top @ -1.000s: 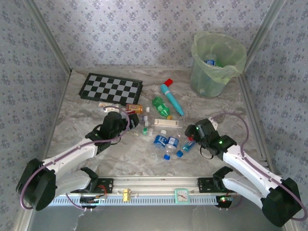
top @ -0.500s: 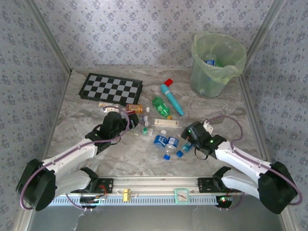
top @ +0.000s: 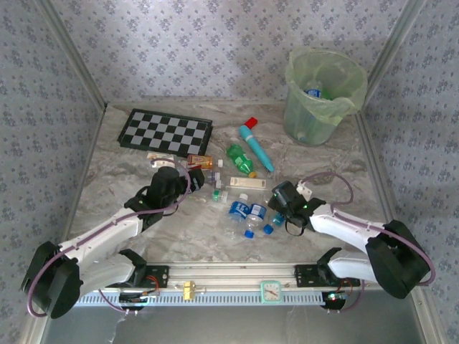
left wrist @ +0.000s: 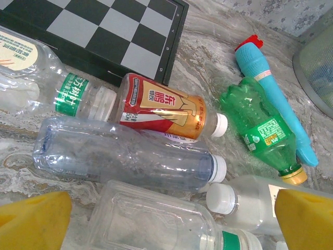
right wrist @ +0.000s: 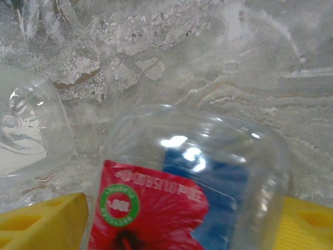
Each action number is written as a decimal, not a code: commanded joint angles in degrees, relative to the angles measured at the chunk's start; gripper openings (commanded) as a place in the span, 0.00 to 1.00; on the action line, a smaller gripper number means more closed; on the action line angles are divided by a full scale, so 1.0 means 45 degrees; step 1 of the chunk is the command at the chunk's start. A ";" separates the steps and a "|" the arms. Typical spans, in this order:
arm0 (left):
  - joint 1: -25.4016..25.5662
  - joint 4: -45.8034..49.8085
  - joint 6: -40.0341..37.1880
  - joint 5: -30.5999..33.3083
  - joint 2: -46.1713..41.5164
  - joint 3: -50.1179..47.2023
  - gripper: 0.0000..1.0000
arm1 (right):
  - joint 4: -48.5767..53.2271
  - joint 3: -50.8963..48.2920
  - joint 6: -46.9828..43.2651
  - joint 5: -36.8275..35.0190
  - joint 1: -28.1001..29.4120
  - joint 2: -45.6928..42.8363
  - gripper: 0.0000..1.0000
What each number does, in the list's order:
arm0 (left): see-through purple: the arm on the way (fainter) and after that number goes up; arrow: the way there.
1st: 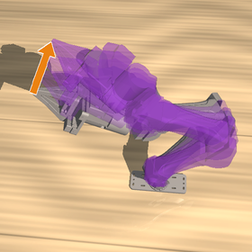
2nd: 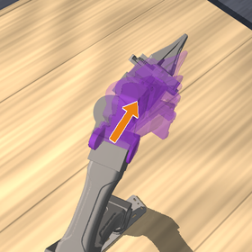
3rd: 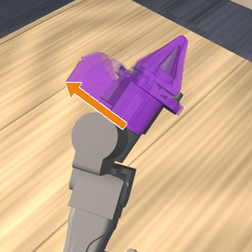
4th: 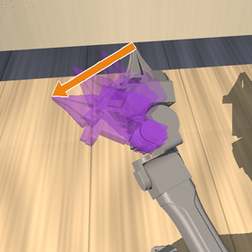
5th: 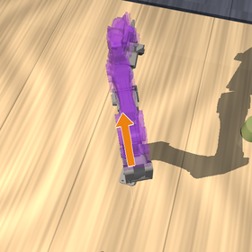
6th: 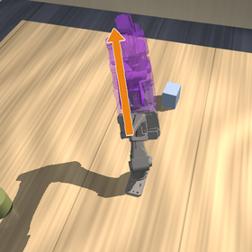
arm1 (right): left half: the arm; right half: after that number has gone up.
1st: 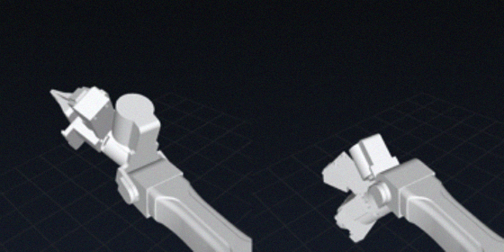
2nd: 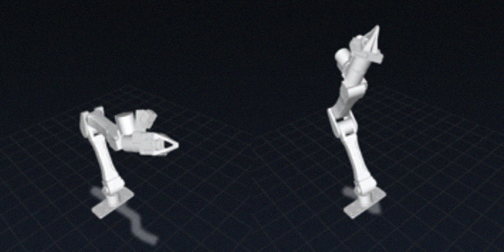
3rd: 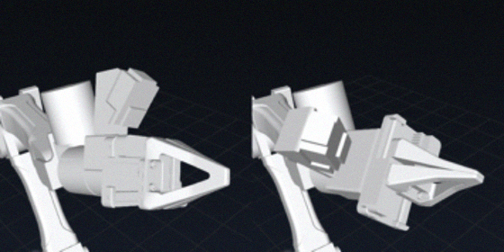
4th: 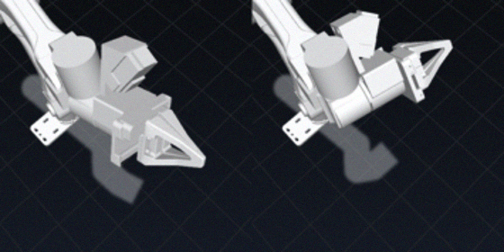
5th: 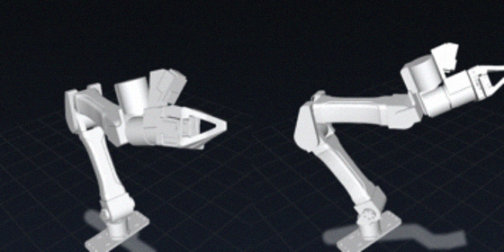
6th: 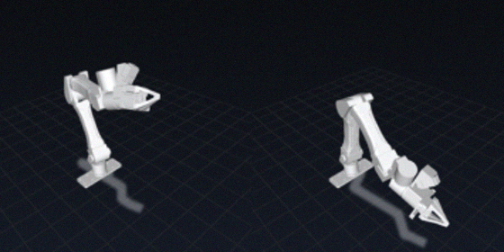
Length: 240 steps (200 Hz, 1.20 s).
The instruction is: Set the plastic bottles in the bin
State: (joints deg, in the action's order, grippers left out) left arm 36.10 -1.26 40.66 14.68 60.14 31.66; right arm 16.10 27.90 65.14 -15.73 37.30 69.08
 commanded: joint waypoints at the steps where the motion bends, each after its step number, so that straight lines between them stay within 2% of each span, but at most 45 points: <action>1: -0.0093 0.0143 0.0202 0.0283 -0.0220 -0.0102 1.00 | -0.0130 -0.0183 0.0074 -0.0392 0.0105 0.0074 0.77; 30: -0.0107 0.0143 0.0219 0.0303 -0.0239 -0.0121 1.00 | -0.0198 -0.0321 0.0047 -0.0480 0.0091 -0.0125 0.67; 72: -0.0092 0.0143 0.0204 0.0313 -0.0278 -0.0121 1.00 | 0.0324 -0.0084 -0.0584 -0.0772 0.0087 -0.1019 0.60; 117: -0.0141 0.0011 0.0201 0.0361 -0.0242 -0.0161 1.00 | 0.0335 0.1268 -0.4015 -0.0760 -0.0261 -0.2785 0.55; 145: -0.0133 -0.0187 0.0202 0.0276 -0.0074 -0.0093 1.00 | -0.0212 0.2763 -0.6327 0.0211 -0.1160 -0.3012 0.54; 179: -0.0148 -0.0324 0.0216 0.0134 0.0126 -0.0026 1.00 | -0.0915 0.5026 -0.8578 0.1937 -0.2713 -0.2281 0.54; 225: -0.0155 -0.0228 0.0124 0.0053 0.0199 0.0084 1.00 | -0.1428 0.8844 -1.0192 0.4084 -0.4885 -0.0281 0.53; 240: -0.0174 -0.0194 0.0123 0.0074 0.0162 0.0074 1.00 | -0.1388 1.0708 -1.0431 0.4438 -0.5439 0.0570 0.53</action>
State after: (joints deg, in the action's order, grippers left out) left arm 35.62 -1.50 41.23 14.81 60.88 31.53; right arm 12.16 65.84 23.81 -1.43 16.19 67.44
